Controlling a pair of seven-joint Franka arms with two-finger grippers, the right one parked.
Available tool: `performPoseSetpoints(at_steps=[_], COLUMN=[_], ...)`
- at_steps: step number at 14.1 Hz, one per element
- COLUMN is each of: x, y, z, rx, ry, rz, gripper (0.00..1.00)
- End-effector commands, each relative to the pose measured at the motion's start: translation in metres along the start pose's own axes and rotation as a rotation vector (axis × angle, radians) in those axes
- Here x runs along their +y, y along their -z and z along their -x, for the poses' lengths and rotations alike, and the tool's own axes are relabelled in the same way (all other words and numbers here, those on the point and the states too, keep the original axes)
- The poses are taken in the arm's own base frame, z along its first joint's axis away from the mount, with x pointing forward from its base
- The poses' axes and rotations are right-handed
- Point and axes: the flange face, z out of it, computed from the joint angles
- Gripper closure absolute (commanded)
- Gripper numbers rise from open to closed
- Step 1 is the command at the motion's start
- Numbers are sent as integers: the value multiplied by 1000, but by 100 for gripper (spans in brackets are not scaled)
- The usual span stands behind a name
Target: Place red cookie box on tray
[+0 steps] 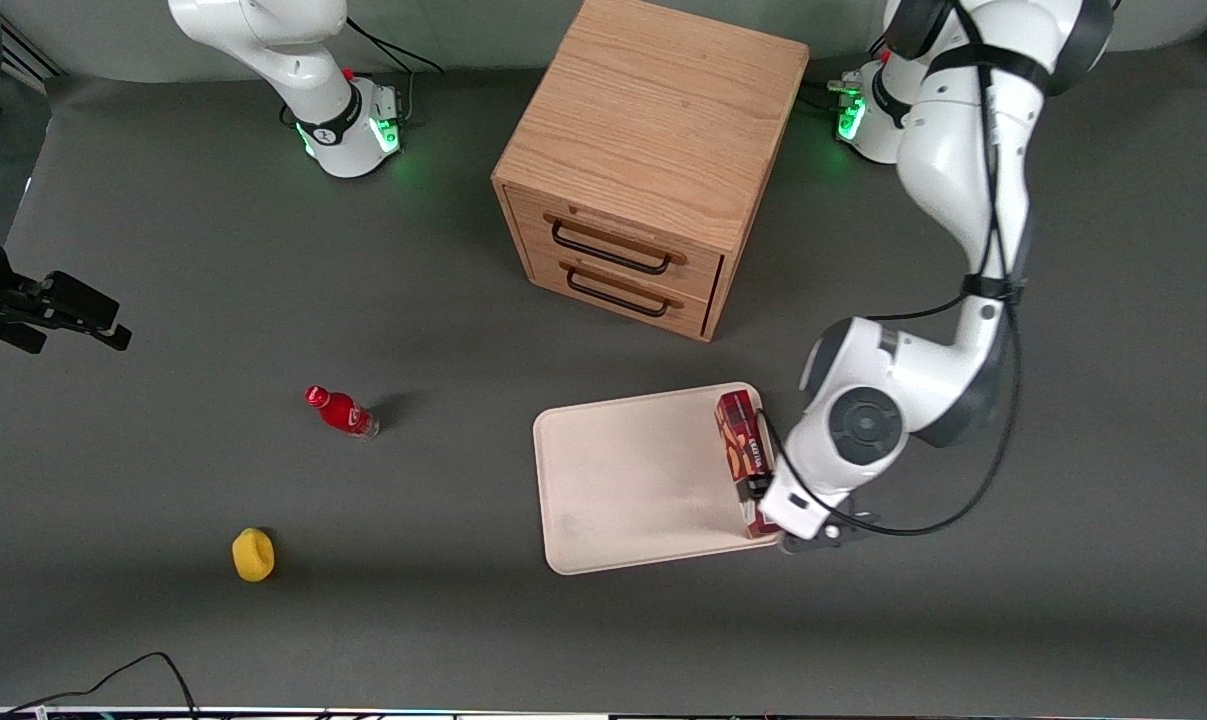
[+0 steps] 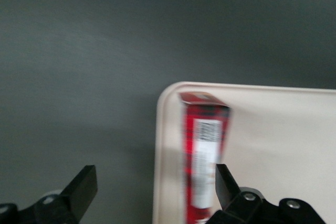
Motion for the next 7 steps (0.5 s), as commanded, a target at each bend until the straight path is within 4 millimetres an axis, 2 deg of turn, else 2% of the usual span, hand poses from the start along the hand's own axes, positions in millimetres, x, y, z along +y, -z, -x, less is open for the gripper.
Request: performPoseSetpoints(at_steps=[1,4,6,7], x=[-101,-190,-245,-271], y=[58,94,135,164], z=[-32,-49,-48,-42], rx=[-34,-64,-73,-69], ry=[-95,-155,-141,-182], rz=[6,25,16,13], gripper=[0,0,0,0])
